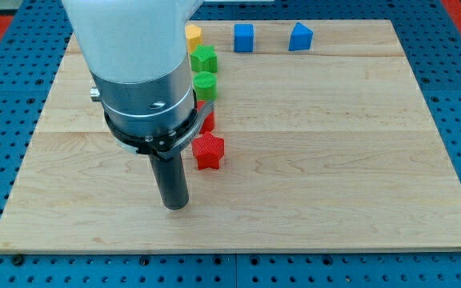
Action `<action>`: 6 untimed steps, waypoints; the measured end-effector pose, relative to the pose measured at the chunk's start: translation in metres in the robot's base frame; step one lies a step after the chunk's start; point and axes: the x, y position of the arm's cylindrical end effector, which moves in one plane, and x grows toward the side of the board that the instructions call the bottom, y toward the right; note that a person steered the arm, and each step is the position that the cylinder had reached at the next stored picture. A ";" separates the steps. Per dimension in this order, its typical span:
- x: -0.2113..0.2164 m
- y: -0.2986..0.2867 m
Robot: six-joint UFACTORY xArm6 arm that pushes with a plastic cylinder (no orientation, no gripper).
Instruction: Drag the arm to the left of green star
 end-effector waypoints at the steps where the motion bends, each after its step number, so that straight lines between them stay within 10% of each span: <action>1: -0.003 0.000; 6: -0.183 -0.080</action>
